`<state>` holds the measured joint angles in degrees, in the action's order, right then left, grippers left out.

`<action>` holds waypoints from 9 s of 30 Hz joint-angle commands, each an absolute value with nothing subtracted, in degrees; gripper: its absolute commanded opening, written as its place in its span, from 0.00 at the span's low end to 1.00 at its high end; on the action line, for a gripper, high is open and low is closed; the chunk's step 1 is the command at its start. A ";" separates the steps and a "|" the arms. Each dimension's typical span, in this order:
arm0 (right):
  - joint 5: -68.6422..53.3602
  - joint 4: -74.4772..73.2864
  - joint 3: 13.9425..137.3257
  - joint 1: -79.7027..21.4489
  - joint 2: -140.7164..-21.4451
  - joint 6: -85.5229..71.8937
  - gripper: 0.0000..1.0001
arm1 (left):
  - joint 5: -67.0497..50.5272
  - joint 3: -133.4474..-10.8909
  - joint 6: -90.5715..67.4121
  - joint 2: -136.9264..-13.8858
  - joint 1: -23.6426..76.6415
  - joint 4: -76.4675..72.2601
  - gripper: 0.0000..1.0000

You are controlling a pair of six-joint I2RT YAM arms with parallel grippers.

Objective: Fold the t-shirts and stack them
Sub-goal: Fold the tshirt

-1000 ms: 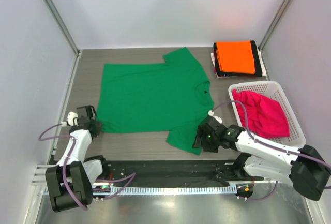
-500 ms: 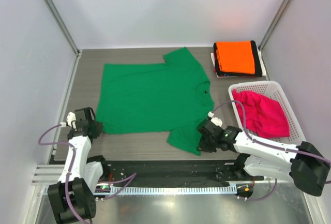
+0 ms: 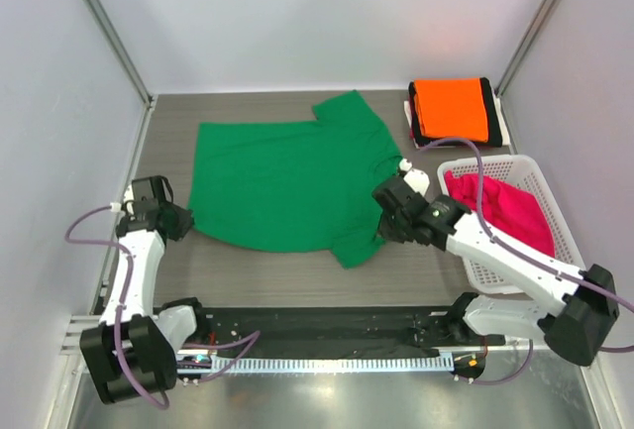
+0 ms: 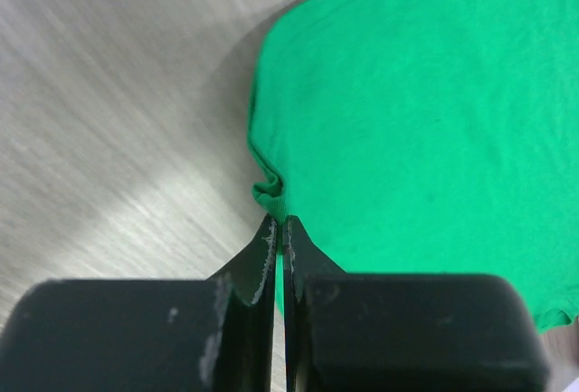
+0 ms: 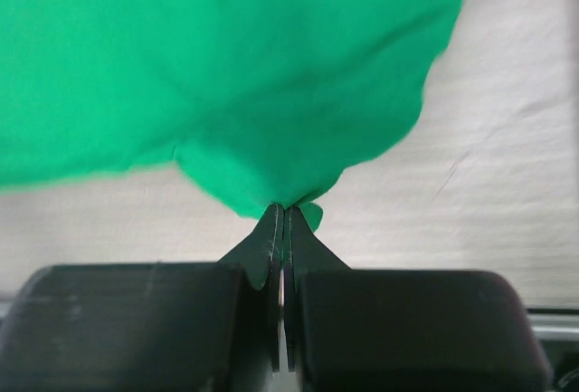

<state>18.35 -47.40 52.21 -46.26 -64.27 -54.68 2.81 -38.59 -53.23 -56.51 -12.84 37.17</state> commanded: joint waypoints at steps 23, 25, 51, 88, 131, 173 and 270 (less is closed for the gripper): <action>15.03 -45.88 96.58 -24.35 -103.26 -28.48 0.01 | -0.71 -65.47 -48.16 -92.28 -12.92 33.75 0.00; 14.86 -45.88 99.13 -23.39 -106.25 -27.69 0.01 | -0.44 -67.05 -47.55 -94.03 -13.01 33.84 0.00; 8.18 -42.90 88.32 -17.58 -99.80 -28.65 0.79 | -3.95 -65.00 -43.42 -91.07 -15.12 35.71 0.93; 5.62 -40.51 89.63 -12.74 -98.72 -25.40 0.01 | -0.44 -67.31 -48.61 -87.02 -16.17 33.63 0.00; -2.64 -35.07 86.18 -14.77 -98.14 -23.22 0.81 | -8.96 -52.65 -30.23 -63.19 -20.66 48.96 1.00; -2.81 -25.84 131.84 -15.03 -145.46 -18.89 0.01 | -3.43 -75.19 -35.25 -95.07 -15.73 33.84 0.79; -3.69 -30.41 42.28 -19.16 -53.00 -32.34 0.01 | 3.69 -60.30 -31.82 -88.24 -12.48 30.76 0.00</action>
<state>-5.61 -28.53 42.96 -18.81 -55.61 -30.63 2.02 -60.84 -32.88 -91.05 -12.10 30.94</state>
